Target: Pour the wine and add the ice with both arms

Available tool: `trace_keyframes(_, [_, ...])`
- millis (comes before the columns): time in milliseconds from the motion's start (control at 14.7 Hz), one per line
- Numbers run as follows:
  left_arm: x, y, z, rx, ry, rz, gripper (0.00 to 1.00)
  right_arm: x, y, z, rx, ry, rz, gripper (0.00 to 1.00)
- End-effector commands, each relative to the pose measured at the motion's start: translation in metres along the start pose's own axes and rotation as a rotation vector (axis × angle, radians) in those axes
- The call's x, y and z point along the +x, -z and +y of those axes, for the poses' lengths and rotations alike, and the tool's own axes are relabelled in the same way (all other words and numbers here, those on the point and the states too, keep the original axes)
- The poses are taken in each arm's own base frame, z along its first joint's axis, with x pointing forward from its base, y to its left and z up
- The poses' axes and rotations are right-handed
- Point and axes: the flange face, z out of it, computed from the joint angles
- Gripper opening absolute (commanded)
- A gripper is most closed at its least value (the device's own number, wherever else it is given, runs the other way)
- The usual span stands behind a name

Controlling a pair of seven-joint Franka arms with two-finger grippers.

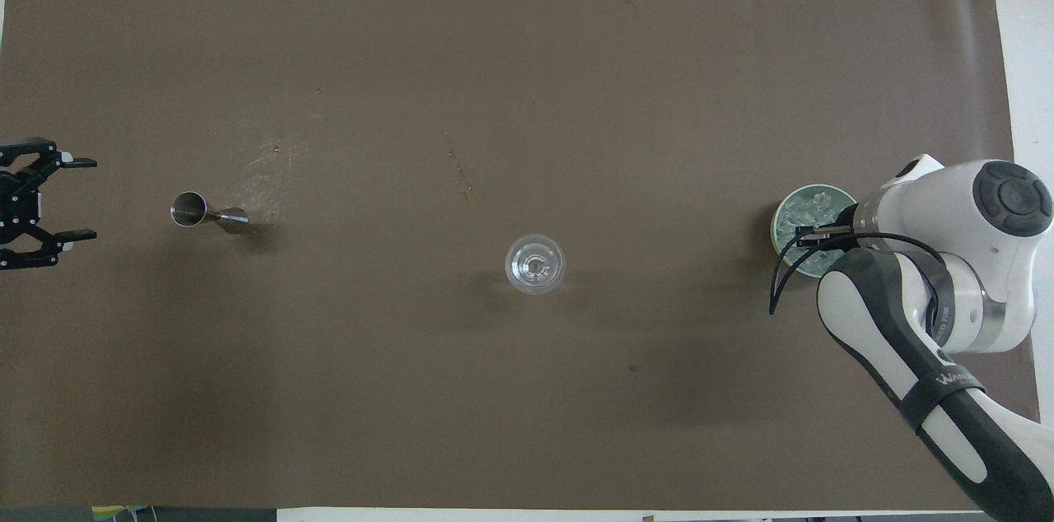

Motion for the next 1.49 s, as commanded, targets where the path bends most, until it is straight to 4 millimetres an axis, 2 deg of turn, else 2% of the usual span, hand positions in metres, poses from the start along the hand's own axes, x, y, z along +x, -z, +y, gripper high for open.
trace_keyframes(0, [-0.004, 0.033, 0.039, 0.075, -0.122, 0.053, 1.00, 0.001, 0.000, 0.004, 0.010, 0.004, 0.014, 0.31])
trace_keyframes(136, [-0.034, 0.034, 0.069, 0.150, -0.263, 0.124, 1.00, 0.001, -0.001, 0.004, 0.010, 0.004, 0.012, 0.29])
trace_keyframes(271, [-0.078, 0.026, 0.098, 0.231, -0.415, 0.192, 1.00, 0.001, -0.001, 0.004, 0.010, 0.004, 0.011, 0.26])
trace_keyframes(407, [-0.103, 0.025, 0.111, 0.265, -0.510, 0.229, 1.00, 0.001, -0.001, 0.004, 0.010, 0.002, 0.006, 0.25])
trace_keyframes(543, [-0.132, 0.025, 0.121, 0.291, -0.656, 0.208, 1.00, 0.005, 0.006, 0.003, 0.011, 0.004, 0.003, 0.25])
trace_keyframes(611, [-0.156, 0.023, 0.126, 0.306, -0.744, 0.190, 1.00, 0.006, 0.009, 0.002, 0.011, 0.006, -0.003, 0.24])
trace_keyframes(814, [-0.183, 0.030, 0.126, 0.338, -0.857, 0.164, 1.00, 0.015, 0.036, 0.000, 0.014, 0.010, -0.029, 0.24])
trace_keyframes(1018, [-0.200, 0.043, 0.120, 0.415, -0.985, 0.121, 1.00, 0.024, 0.080, -0.008, 0.017, -0.014, -0.057, 0.24])
trace_keyframes(1153, [-0.207, 0.061, 0.124, 0.457, -1.069, 0.059, 1.00, 0.032, 0.116, -0.044, 0.012, -0.023, -0.078, 0.24])
trace_keyframes(1221, [-0.211, 0.070, 0.126, 0.475, -1.104, 0.027, 1.00, 0.036, 0.142, -0.061, 0.009, -0.046, -0.082, 0.24])
trace_keyframes(1425, [-0.213, 0.082, 0.132, 0.536, -1.112, -0.068, 1.00, 0.036, 0.200, -0.145, 0.004, -0.085, -0.055, 0.24])
